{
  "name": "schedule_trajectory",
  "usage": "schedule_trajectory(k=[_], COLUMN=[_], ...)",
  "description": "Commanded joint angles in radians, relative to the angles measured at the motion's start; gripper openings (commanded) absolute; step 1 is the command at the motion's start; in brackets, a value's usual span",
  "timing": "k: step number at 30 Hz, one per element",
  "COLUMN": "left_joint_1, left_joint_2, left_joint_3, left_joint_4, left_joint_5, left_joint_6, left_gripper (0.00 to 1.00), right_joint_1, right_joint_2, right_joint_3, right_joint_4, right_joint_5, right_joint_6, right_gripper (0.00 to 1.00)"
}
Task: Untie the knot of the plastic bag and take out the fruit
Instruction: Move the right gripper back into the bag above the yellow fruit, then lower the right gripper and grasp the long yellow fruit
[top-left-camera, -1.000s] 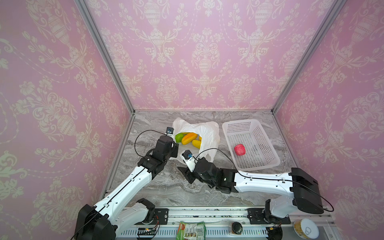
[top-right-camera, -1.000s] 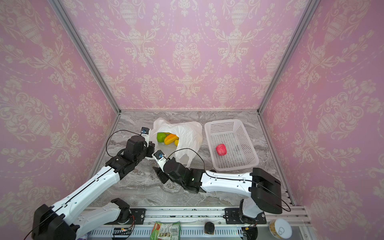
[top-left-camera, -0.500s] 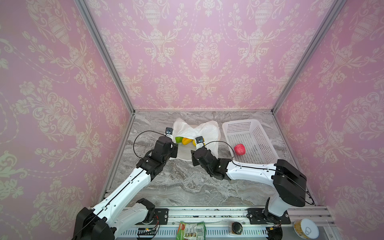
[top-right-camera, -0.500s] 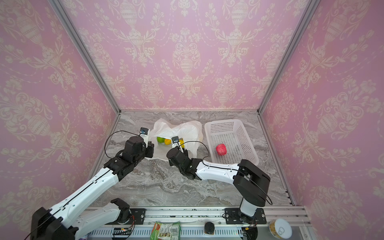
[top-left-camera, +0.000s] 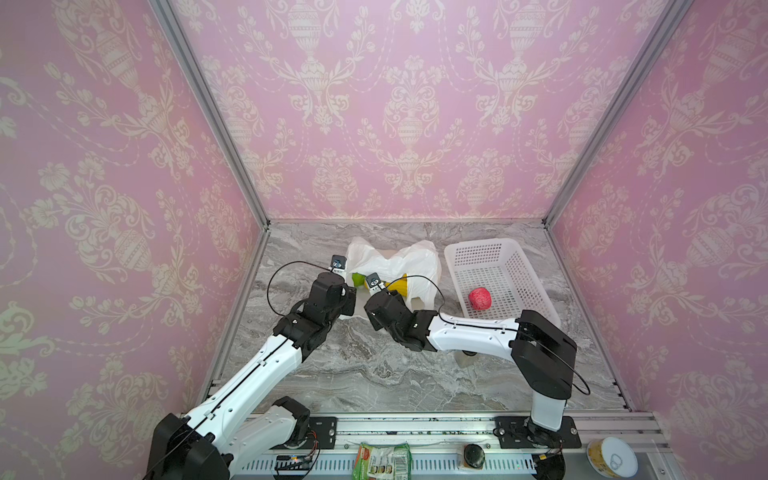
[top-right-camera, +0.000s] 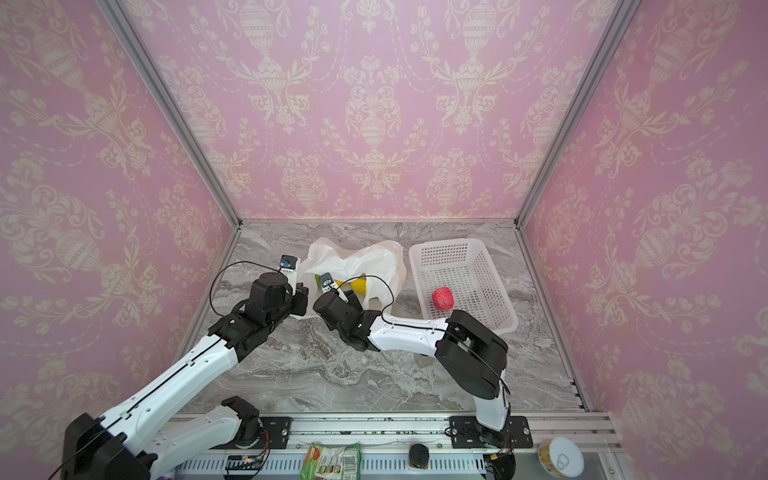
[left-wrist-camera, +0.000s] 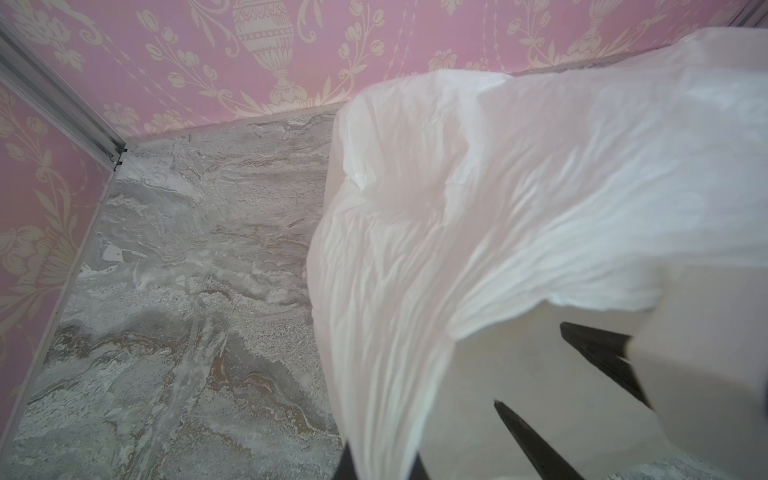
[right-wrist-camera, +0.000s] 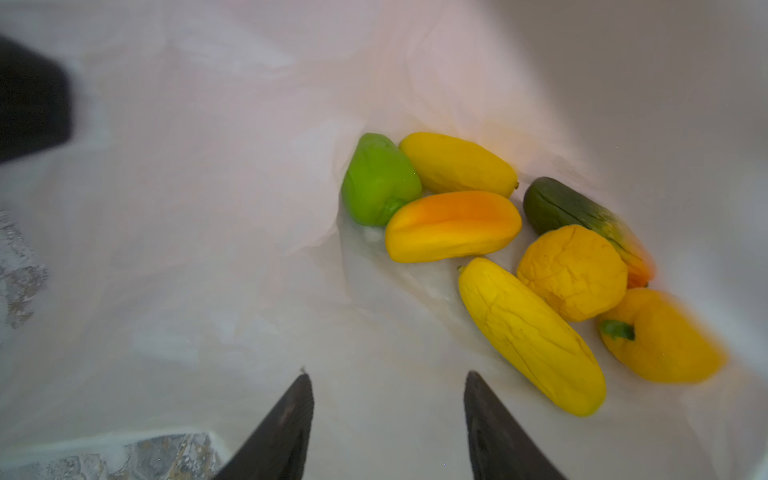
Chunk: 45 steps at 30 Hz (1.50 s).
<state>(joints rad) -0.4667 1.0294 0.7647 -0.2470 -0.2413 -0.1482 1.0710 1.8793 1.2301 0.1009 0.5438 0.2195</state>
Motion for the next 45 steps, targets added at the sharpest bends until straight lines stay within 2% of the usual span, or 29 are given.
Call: schedule_trajectory(k=[1, 3, 6, 8, 12, 18, 20, 24, 28, 30, 32, 35, 40, 45], left_joint_1=[0.004, 0.003, 0.003, 0.003, 0.003, 0.003, 0.003, 0.003, 0.003, 0.003, 0.003, 0.003, 0.003, 0.003], left_joint_2=[-0.011, -0.021, -0.048, -0.067, -0.093, -0.091, -0.081, -0.054, -0.064, -0.075, -0.077, -0.068, -0.063, -0.054], left_joint_3=[-0.011, -0.015, -0.025, -0.026, -0.058, -0.057, -0.052, -0.044, -0.044, -0.048, -0.050, -0.051, -0.044, -0.045], left_joint_4=[0.016, 0.018, 0.023, 0.024, 0.037, 0.036, 0.036, 0.028, 0.026, 0.030, 0.032, 0.035, 0.028, 0.031], left_joint_5=[0.007, 0.007, 0.002, 0.003, 0.021, 0.030, 0.033, 0.038, 0.042, 0.042, 0.045, 0.046, 0.044, 0.047], left_joint_6=[-0.022, -0.021, -0.025, -0.023, -0.017, -0.017, -0.016, -0.016, -0.017, -0.018, -0.017, -0.018, -0.019, -0.018], left_gripper=[0.00, 0.00, 0.00, 0.00, 0.00, 0.00, 0.00, 0.00, 0.00, 0.00, 0.00, 0.00, 0.00, 0.00], right_joint_1=[0.051, 0.049, 0.032, 0.026, -0.029, -0.083, -0.083, -0.088, -0.125, -0.140, -0.153, -0.161, -0.179, -0.226], right_joint_2=[0.033, 0.072, 0.115, 0.125, 0.134, 0.088, 0.057, 0.038, 0.126, 0.166, 0.199, 0.245, 0.307, 0.318], right_joint_3=[-0.077, -0.047, -0.001, -0.001, 0.066, 0.124, 0.121, 0.130, 0.230, 0.259, 0.290, 0.325, 0.396, 0.402], right_joint_4=[0.166, 0.139, 0.107, 0.113, -0.009, -0.157, -0.177, -0.219, -0.348, -0.372, -0.395, -0.388, -0.422, -0.434], right_joint_5=[-0.023, -0.004, -0.042, -0.035, -0.062, -0.082, -0.073, 0.035, 0.094, 0.126, 0.111, 0.088, 0.157, 0.152], right_joint_6=[-0.161, -0.160, -0.160, -0.161, -0.089, 0.030, 0.051, 0.079, 0.125, 0.136, 0.142, 0.113, 0.049, 0.003], right_gripper=[0.60, 0.54, 0.45, 0.44, 0.42, 0.45, 0.48, 0.57, 0.60, 0.69, 0.76, 0.83, 0.97, 1.00])
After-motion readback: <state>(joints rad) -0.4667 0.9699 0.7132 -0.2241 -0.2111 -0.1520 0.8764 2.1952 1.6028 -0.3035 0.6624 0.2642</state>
